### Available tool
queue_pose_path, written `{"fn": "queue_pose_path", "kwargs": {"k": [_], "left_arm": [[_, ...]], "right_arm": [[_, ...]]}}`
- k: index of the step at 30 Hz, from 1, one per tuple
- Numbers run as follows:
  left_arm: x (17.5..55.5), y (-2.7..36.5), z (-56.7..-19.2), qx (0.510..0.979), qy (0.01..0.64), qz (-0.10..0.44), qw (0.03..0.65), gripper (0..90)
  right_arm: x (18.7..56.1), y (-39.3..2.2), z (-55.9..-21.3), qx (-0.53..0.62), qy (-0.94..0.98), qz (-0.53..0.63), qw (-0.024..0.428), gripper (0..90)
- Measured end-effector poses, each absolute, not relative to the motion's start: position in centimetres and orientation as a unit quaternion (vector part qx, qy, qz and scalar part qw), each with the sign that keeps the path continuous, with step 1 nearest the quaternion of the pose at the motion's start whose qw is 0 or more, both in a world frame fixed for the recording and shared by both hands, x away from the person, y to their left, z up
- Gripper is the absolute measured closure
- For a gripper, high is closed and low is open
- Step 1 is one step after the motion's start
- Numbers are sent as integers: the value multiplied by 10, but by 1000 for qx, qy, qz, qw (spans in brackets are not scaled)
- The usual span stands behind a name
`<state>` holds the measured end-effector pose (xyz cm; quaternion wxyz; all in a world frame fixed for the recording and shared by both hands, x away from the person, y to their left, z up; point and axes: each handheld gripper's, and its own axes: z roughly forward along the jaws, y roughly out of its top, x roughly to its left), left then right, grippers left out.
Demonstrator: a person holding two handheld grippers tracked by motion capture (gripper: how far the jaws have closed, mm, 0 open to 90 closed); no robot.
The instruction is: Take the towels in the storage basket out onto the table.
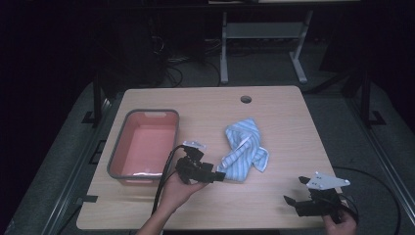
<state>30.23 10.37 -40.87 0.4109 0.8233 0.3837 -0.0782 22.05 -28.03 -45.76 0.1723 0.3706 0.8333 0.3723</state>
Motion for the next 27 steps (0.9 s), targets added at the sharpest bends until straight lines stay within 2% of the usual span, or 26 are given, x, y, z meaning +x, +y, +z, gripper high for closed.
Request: {"fn": "queue_pose_path", "kwargs": {"k": [27], "left_arm": [[266,129,-429,814,379,-89,431,321]], "right_arm": [[218,-282,-459,376,830,374,173,138]]}}
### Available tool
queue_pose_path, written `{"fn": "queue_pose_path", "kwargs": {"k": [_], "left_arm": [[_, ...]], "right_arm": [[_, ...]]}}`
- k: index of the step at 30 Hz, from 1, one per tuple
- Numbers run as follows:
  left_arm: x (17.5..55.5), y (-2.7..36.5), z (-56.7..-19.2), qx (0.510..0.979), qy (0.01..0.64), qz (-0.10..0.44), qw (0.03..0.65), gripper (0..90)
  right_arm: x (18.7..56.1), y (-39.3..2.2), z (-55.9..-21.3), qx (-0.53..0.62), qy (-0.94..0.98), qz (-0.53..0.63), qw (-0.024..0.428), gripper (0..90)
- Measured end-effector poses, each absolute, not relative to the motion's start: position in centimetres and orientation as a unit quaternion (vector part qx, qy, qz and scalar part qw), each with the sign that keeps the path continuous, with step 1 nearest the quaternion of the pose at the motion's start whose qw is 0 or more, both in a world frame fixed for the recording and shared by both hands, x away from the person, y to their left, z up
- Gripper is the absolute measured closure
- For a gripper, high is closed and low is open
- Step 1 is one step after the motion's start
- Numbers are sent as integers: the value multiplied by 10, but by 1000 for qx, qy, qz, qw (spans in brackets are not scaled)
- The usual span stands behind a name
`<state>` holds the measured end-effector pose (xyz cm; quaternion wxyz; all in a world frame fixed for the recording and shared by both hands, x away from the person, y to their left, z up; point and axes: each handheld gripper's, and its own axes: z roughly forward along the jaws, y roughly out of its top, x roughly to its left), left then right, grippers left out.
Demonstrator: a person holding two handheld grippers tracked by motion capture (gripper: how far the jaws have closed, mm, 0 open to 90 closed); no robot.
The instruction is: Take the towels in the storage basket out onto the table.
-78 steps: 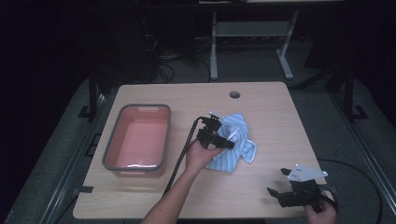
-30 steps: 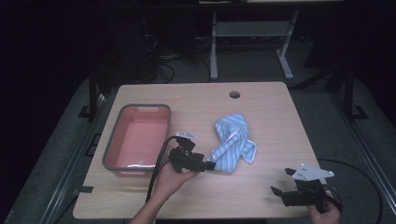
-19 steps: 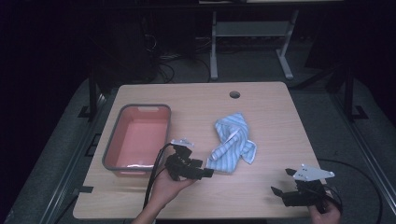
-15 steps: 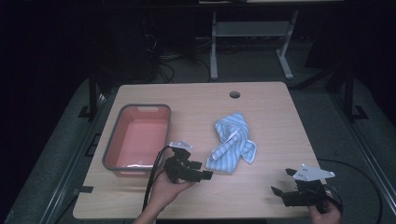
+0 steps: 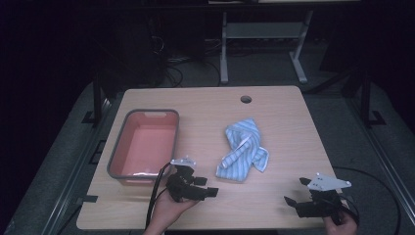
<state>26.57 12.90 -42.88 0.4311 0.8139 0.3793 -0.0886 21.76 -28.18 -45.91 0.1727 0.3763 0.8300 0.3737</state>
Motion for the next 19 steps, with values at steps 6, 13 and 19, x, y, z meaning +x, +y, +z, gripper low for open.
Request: {"fn": "queue_pose_path", "kwargs": {"k": [6,13,19], "left_arm": [[258,135,-433,811,381,-85,435,321],[248,138,-442,808,380,-82,444,302],[239,136,-440,812,372,-50,447,292]], "right_arm": [[217,-281,-459,375,831,373,174,139],[216,-280,-458,374,832,372,175,139],[214,-279,-456,368,833,375,175,138]]}}
